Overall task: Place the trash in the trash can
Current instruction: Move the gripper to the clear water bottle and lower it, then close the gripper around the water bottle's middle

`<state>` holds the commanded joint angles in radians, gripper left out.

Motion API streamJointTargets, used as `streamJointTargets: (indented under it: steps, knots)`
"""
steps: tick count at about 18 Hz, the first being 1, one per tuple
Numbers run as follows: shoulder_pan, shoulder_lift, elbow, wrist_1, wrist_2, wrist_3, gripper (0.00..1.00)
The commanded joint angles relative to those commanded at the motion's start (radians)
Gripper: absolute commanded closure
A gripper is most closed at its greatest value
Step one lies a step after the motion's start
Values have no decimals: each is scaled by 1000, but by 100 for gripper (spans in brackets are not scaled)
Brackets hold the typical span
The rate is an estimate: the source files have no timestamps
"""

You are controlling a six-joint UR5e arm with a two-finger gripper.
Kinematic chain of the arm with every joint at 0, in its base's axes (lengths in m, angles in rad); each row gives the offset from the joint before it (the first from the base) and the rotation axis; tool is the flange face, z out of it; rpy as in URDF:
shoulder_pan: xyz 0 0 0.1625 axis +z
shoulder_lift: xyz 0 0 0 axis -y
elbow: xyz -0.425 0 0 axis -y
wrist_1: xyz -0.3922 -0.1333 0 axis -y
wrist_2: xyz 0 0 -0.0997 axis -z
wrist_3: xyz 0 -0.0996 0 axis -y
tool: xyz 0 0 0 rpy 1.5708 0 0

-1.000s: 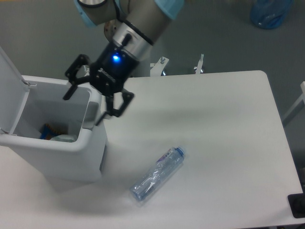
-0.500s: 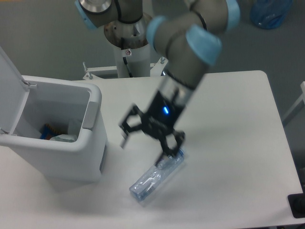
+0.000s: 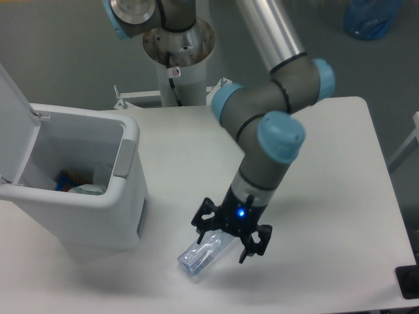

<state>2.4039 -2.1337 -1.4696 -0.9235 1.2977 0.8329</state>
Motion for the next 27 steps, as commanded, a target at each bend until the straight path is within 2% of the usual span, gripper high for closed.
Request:
streamJointTargets:
  steps: [11, 15, 22, 23, 24, 26, 27]
  knots:
    - [-46, -77, 25, -3, 9, 12, 0]
    - [-98, -112, 28, -2, 106, 12, 0]
    - [-106, -140, 29, -2, 127, 12, 0]
    - [-106, -141, 34, -2, 136, 12, 11]
    - [-106, -140, 34, -2, 140, 12, 32]
    - [-104, -137, 37, -5, 140, 11, 63]
    - [-104, -137, 38, -5, 140, 11, 72]
